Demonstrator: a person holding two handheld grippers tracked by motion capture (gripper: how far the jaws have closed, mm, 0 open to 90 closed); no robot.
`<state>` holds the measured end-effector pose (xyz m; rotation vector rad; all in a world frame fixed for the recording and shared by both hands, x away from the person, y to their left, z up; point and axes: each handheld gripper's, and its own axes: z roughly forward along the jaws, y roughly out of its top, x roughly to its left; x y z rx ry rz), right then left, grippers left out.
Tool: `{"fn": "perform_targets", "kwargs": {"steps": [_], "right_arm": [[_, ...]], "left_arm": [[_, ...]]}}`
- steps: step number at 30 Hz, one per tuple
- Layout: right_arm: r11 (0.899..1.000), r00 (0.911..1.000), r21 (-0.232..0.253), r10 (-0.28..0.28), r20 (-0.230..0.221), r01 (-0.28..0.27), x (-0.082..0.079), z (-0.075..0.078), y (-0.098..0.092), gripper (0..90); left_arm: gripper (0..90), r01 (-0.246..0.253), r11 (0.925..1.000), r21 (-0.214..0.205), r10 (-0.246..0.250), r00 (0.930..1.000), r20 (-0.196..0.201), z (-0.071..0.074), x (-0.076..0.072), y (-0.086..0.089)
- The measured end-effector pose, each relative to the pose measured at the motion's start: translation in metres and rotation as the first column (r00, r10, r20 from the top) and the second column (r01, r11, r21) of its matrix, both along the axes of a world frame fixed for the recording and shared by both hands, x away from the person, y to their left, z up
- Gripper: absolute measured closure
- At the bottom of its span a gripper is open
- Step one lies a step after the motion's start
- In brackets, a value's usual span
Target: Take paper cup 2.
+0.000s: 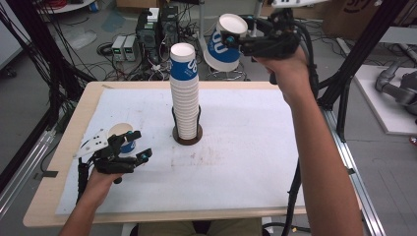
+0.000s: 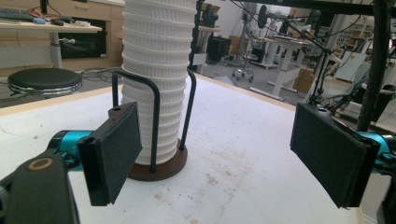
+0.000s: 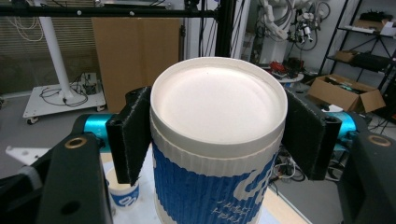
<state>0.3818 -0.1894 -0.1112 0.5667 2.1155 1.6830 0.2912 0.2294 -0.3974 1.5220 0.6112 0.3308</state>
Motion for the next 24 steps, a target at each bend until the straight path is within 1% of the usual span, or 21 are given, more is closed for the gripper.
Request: {"fn": "perform_targets", "kwargs": {"steps": [2, 5, 10, 14, 17, 20, 24], "right_arm": [[1.000, 1.0000, -0.004, -0.004, -0.006, 0.004, -0.004, -0.007, -0.009, 30.9], [1.000, 0.9997, -0.017, -0.006, -0.024, 0.006, -0.008, -0.022, -0.021, 30.9], [0.999, 0.9981, -0.040, 0.007, -0.061, -0.010, -0.014, -0.055, -0.035, 30.8], [0.998, 0.9964, -0.060, 0.028, -0.081, -0.032, -0.019, -0.083, -0.040, 30.8], [0.996, 0.9946, -0.075, 0.036, -0.097, -0.044, -0.022, -0.100, -0.041, 30.8], [0.996, 0.9925, -0.075, 0.044, -0.114, -0.052, -0.024, -0.114, -0.043, 30.8], [0.996, 0.9920, -0.070, 0.043, -0.118, -0.052, -0.027, -0.137, -0.046, 30.8]], "left_arm": [[16.5, 0.004, 1.0000, 0.000, -0.004, 1.0000, 0.001, 0.000, 0.000, -0.002], [16.5, 0.013, 0.9999, 0.007, -0.013, 0.9999, 0.001, -0.001, 0.000, -0.005], [16.5, 0.028, 0.9994, 0.019, -0.028, 0.9996, 0.000, -0.002, -0.001, -0.011], [16.5, 0.032, 0.9993, 0.019, -0.032, 0.9995, 0.002, -0.002, -0.002, -0.013], [16.5, 0.034, 0.9992, 0.021, -0.034, 0.9994, 0.001, -0.003, -0.002, -0.016], [16.5, 0.042, 0.9989, 0.023, -0.042, 0.9991, 0.003, -0.003, -0.003, -0.018], [16.5, 0.048, 0.9986, 0.025, -0.048, 0.9989, 0.002, -0.004, -0.003, -0.020]]}}
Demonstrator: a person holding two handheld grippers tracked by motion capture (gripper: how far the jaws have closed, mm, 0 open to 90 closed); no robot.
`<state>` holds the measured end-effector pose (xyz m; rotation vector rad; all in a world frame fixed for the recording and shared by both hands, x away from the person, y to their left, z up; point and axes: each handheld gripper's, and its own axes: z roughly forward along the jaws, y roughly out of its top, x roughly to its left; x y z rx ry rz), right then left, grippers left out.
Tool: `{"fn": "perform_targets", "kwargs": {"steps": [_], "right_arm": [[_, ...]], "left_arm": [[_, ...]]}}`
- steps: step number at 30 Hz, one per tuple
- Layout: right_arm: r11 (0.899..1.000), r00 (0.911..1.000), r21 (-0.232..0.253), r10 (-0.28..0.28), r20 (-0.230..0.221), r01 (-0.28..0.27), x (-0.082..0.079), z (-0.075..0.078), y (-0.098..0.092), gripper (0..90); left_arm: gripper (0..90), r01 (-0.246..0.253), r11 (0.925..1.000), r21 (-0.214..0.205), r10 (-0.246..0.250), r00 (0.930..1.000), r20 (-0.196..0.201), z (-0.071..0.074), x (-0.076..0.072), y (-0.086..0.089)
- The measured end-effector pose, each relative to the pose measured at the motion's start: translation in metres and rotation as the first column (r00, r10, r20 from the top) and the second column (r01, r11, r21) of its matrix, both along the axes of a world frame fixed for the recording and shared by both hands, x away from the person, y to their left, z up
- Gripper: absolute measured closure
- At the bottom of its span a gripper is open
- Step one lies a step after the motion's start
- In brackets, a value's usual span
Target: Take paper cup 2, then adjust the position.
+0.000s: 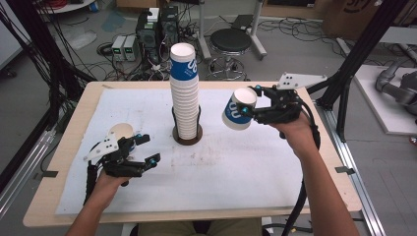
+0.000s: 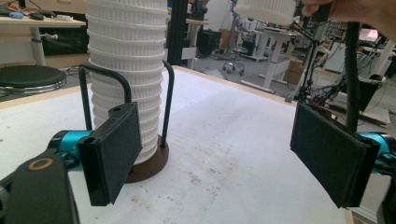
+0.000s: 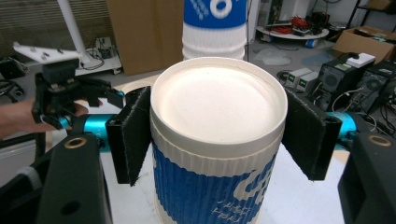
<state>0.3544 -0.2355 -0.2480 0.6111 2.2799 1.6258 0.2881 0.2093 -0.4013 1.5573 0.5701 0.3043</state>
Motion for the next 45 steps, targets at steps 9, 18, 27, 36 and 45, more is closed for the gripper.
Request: {"fn": "perform_targets", "kwargs": {"steps": [9, 18, 27, 36, 45], "right_arm": [[1.000, 0.9999, -0.023, 0.003, -0.012, -0.003, -0.008, -0.038, 0.000, 30.8], [1.000, 0.9999, -0.015, -0.005, -0.011, 0.004, -0.016, -0.058, -0.003, 30.8], [0.999, 0.9993, 0.004, -0.036, -0.005, 0.036, -0.025, -0.074, -0.013, 30.8], [0.999, 0.9994, 0.002, -0.033, -0.011, 0.033, -0.030, -0.081, -0.016, 30.8], [0.999, 0.9994, -0.012, -0.034, 0.004, 0.034, -0.034, -0.079, -0.014, 30.7]], "left_arm": [[16.5, 0.021, 0.9998, -0.004, -0.021, 0.9998, 0.007, -0.002, -0.001, -0.009], [16.3, 0.048, 0.9989, 0.002, -0.048, 0.9985, 0.025, -0.004, -0.002, -0.013], [15.7, 0.048, 0.9988, 0.012, -0.048, 0.9987, 0.020, -0.008, -0.001, -0.015], [15.7, 0.058, 0.9977, 0.033, -0.059, 0.9981, 0.017, -0.009, -0.003, -0.020], [15.7, 0.068, 0.9966, 0.047, -0.069, 0.9974, 0.020, -0.011, -0.002, -0.022]]}}
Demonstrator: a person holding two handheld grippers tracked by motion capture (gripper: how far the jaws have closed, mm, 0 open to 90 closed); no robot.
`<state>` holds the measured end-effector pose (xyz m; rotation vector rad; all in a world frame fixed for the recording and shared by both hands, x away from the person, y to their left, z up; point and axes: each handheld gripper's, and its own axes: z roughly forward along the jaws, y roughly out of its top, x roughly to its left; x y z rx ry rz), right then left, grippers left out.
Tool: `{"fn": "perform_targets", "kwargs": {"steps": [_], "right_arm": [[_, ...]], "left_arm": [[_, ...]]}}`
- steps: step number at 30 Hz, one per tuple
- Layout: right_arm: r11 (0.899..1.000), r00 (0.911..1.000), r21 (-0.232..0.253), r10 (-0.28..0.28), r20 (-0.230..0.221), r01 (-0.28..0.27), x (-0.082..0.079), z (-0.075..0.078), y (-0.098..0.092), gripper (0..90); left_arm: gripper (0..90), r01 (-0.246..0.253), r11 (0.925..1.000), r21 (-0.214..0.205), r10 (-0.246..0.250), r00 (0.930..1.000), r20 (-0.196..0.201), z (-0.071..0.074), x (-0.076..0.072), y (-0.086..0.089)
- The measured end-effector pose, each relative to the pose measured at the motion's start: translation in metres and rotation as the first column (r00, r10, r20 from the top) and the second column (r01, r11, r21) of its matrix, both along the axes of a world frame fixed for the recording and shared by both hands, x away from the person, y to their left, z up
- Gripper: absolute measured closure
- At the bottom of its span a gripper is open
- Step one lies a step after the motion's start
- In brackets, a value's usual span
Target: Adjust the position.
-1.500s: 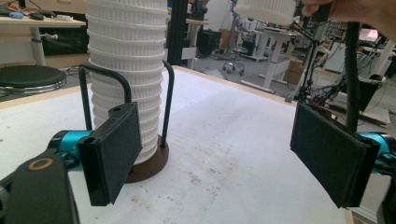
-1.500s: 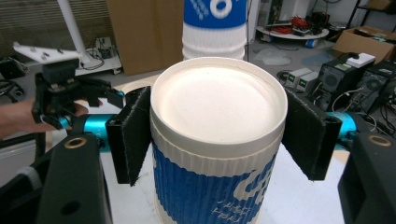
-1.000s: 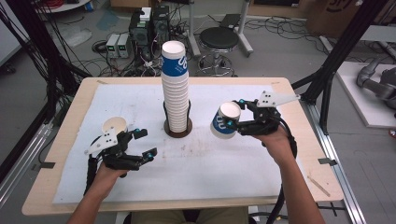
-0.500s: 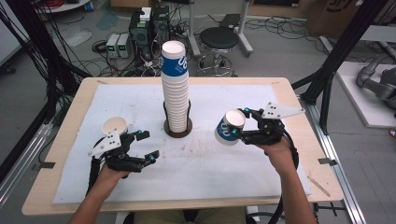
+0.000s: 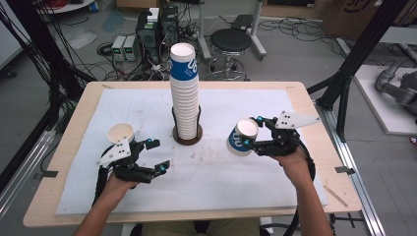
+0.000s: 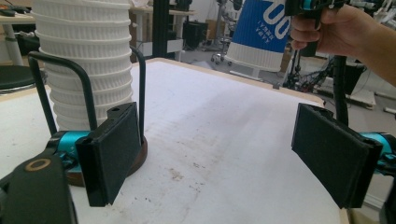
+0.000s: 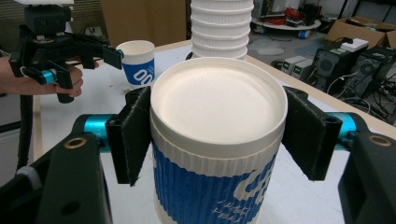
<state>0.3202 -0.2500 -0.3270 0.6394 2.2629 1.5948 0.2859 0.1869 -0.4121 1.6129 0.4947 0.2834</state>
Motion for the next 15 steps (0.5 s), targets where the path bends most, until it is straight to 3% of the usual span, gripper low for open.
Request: {"fn": "perform_targets", "kwargs": {"steps": [15], "right_arm": [[0.999, 0.9992, 0.002, 0.038, -0.015, -0.038, -0.008, -0.006, 0.004, 30.7]], "left_arm": [[15.7, 0.085, 0.9955, 0.042, -0.085, 0.9963, 0.010, 0.002, -0.002, -0.020]]}}
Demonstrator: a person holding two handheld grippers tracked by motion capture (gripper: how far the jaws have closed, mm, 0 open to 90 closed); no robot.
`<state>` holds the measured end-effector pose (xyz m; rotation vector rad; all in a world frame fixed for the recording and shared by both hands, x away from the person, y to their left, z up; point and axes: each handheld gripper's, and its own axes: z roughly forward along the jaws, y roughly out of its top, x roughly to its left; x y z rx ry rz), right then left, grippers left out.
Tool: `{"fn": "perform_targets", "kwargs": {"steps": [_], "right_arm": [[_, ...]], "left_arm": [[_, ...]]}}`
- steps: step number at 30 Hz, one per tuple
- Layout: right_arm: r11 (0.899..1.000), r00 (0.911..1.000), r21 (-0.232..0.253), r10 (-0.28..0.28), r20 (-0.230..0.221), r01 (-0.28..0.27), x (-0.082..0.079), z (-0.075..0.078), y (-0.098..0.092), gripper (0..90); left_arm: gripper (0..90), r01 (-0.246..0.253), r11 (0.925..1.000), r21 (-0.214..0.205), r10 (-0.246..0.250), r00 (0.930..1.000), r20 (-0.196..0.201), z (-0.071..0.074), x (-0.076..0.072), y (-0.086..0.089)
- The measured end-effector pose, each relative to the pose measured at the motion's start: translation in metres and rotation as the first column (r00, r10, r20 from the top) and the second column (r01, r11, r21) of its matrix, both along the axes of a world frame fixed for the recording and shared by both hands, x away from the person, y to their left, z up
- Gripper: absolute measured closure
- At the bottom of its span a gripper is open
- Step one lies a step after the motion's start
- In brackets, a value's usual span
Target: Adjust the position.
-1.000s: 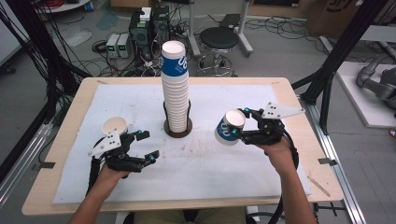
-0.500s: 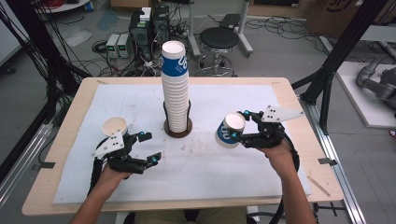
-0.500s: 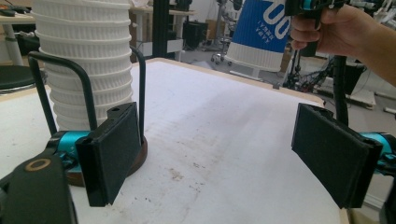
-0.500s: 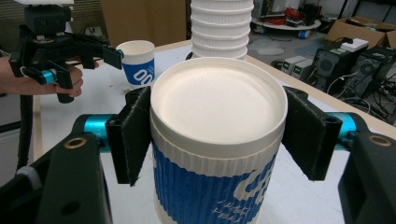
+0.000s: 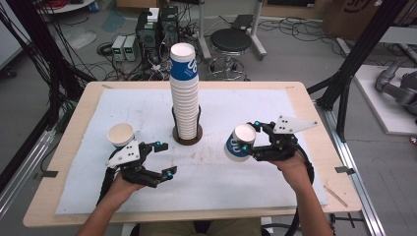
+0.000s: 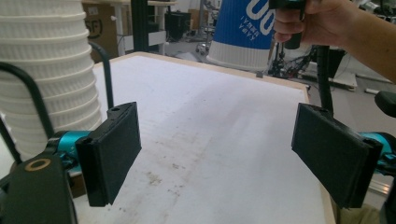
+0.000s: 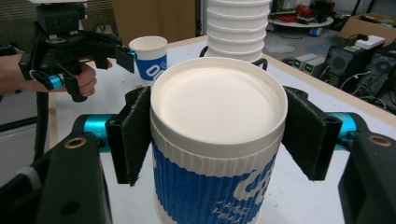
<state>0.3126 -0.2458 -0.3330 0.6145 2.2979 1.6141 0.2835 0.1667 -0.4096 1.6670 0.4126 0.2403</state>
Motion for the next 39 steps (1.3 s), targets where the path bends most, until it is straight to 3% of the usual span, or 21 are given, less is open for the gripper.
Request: {"fn": "perform_targets", "kwargs": {"steps": [7, 10, 20, 27, 34, 39], "right_arm": [[0.999, 0.9990, -0.003, 0.044, -0.007, -0.044, -0.004, -0.003, 0.010, 30.8], [0.998, 0.9979, -0.016, 0.064, -0.004, -0.064, -0.005, -0.004, 0.016, 30.8], [0.994, 0.9934, -0.005, 0.112, -0.026, -0.112, -0.005, -0.012, 0.029, 30.9], [0.992, 0.9913, 0.006, 0.129, -0.025, -0.129, -0.006, -0.013, 0.036, 30.9], [0.990, 0.9891, 0.015, 0.143, -0.034, -0.142, -0.006, -0.013, 0.039, 30.9], [0.988, 0.9876, 0.016, 0.153, -0.037, -0.152, -0.006, -0.013, 0.043, 30.9]], "left_arm": [[15.7, 0.070, 0.9975, 0.015, -0.070, 0.9975, 0.012, 0.006, 0.002, -0.018], [15.7, 0.095, 0.9954, -0.009, -0.095, 0.9953, 0.016, 0.010, 0.004, -0.026], [15.1, 0.154, 0.9880, -0.011, -0.154, 0.9876, 0.031, 0.016, 0.014, -0.055], [13.7, 0.154, 0.9880, 0.006, -0.154, 0.9873, 0.038, 0.014, 0.021, -0.073], [13.3, 0.189, 0.9819, 0.003, -0.189, 0.9813, 0.035, 0.012, 0.026, -0.086], [13.3, 0.192, 0.9813, 0.010, -0.192, 0.9810, 0.026, 0.009, 0.028, -0.091]]}}
